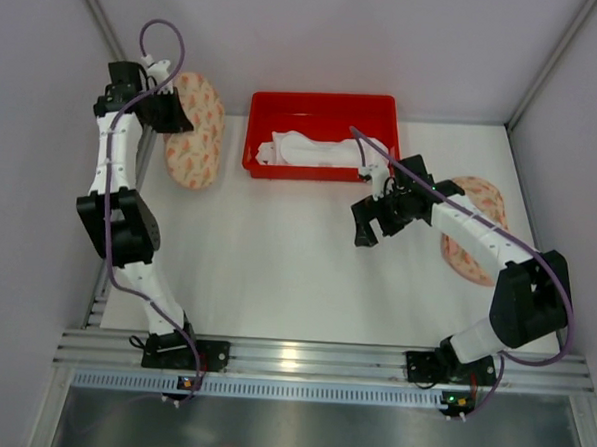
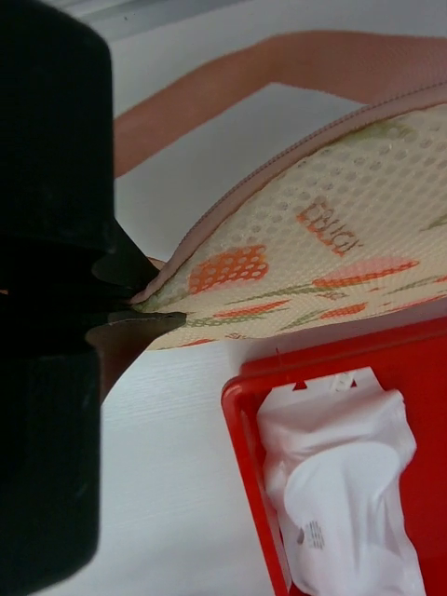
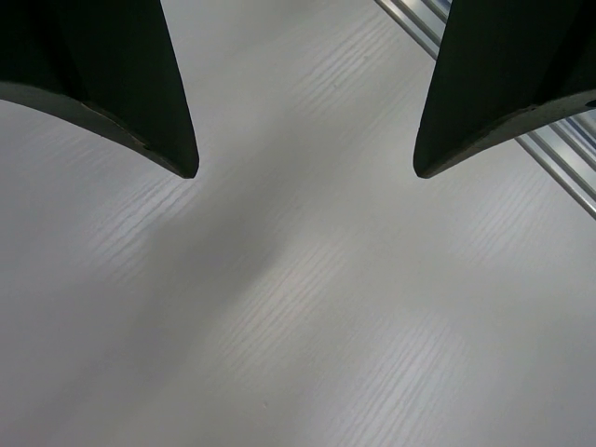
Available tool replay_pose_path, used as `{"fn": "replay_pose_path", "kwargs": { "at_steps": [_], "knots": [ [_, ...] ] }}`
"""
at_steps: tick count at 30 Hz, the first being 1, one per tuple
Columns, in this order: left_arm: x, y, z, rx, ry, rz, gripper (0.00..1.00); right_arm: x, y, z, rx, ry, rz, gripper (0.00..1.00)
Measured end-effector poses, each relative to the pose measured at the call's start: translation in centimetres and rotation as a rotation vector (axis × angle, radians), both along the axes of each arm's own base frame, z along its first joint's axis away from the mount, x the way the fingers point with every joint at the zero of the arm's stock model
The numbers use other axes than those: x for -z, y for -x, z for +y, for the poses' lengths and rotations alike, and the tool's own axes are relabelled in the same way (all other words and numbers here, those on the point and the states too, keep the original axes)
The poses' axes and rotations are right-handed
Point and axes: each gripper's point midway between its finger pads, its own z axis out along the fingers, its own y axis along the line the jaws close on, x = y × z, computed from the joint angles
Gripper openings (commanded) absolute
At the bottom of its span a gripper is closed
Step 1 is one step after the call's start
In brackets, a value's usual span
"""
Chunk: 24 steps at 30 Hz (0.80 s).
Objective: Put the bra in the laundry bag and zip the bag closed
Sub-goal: Pick up the laundry bag at the center of the board, then place the laundry bag at the center of the board.
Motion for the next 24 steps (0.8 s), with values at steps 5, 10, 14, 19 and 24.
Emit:
{"fn": "replay_pose_path", "kwargs": {
  "at_steps": [5,10,14,19,24],
  "knots": [
    [8.0,-3.0,0.1,0.022,0.062,0.15,0.01,0.0,0.0,-0.3,0.009,-0.013,0.015,0.99],
    [12.4,-5.0,0.3,0.018,0.095,0.211,0.05,0.1,-0.2,-1.2,0.039,-0.023,0.035,0.99],
    [15.1,-6.0,1.4,-0.019,0.057,0.235,0.18,0.3,-0.1,-1.5,0.043,-0.026,0.057,0.99],
    [17.7,-6.7,3.6,-0.083,-0.046,0.255,0.48,0.3,-0.1,-2.5,0.063,-0.036,0.082,1.0],
    [17.0,-7.4,5.6,-0.121,-0.149,0.223,0.69,-0.4,-1.2,-4.7,0.131,-0.031,0.081,0.99]
  ]
}}
